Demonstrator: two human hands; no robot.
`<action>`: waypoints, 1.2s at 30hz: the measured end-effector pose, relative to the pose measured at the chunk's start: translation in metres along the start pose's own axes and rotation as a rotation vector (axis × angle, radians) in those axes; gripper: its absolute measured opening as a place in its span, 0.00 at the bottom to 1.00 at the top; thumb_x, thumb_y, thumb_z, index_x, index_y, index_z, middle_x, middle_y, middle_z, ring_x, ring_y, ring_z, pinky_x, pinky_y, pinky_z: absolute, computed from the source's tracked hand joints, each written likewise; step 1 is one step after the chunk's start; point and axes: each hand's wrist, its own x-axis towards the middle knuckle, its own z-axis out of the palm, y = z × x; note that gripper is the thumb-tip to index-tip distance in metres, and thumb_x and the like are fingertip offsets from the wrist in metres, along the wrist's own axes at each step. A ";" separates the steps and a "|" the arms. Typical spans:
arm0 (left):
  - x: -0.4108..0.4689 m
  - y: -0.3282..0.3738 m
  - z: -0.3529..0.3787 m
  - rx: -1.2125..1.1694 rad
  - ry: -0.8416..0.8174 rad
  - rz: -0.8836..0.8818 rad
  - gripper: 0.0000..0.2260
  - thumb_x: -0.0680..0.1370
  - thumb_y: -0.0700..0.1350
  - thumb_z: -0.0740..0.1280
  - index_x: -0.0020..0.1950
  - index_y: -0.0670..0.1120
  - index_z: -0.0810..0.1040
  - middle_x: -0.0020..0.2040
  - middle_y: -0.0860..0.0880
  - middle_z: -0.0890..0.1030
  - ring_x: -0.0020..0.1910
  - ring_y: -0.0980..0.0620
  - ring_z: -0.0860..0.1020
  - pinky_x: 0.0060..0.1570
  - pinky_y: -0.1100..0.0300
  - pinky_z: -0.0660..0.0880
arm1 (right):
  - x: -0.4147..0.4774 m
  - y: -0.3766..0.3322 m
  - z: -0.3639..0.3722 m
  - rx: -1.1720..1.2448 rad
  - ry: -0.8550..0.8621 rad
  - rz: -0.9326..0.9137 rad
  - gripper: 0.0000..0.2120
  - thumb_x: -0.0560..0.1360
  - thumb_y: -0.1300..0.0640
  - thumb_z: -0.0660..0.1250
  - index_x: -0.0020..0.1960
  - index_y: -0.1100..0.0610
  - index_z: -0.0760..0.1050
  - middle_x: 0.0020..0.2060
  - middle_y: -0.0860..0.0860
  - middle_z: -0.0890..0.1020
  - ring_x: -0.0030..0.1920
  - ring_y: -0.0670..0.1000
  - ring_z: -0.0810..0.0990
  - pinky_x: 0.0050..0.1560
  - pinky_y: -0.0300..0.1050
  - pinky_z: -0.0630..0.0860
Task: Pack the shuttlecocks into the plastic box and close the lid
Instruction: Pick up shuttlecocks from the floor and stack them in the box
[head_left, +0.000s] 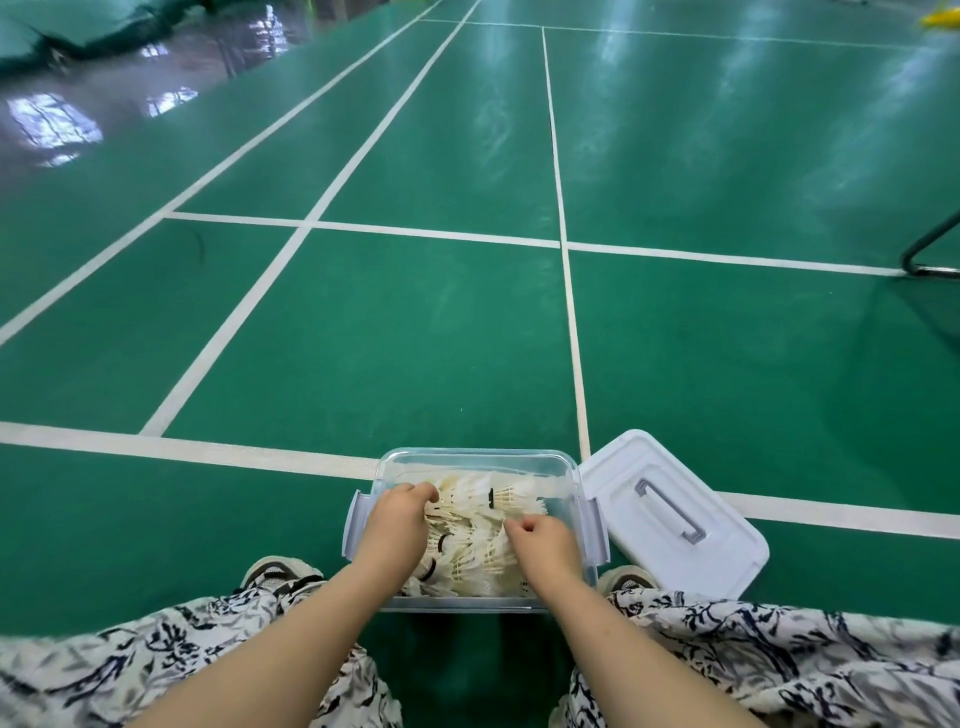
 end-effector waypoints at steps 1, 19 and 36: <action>0.001 0.001 -0.001 -0.007 0.014 -0.003 0.19 0.76 0.31 0.54 0.60 0.46 0.76 0.56 0.45 0.78 0.53 0.47 0.74 0.44 0.60 0.65 | 0.000 -0.001 -0.001 0.017 0.018 0.008 0.21 0.76 0.52 0.61 0.25 0.54 0.65 0.24 0.47 0.69 0.30 0.50 0.68 0.32 0.42 0.64; -0.002 0.030 -0.008 -0.032 -0.060 0.204 0.15 0.76 0.34 0.59 0.62 0.44 0.75 0.55 0.45 0.77 0.52 0.49 0.73 0.48 0.63 0.67 | -0.006 -0.021 -0.018 -0.010 0.021 -0.190 0.03 0.71 0.54 0.63 0.45 0.47 0.72 0.42 0.45 0.75 0.42 0.49 0.75 0.41 0.43 0.71; -0.009 0.052 -0.020 -0.046 -0.076 0.388 0.11 0.76 0.42 0.65 0.58 0.44 0.74 0.54 0.48 0.75 0.54 0.48 0.74 0.51 0.58 0.69 | 0.007 -0.031 -0.047 -0.014 -0.370 -0.227 0.11 0.70 0.58 0.73 0.33 0.51 0.72 0.39 0.48 0.76 0.41 0.48 0.74 0.43 0.40 0.70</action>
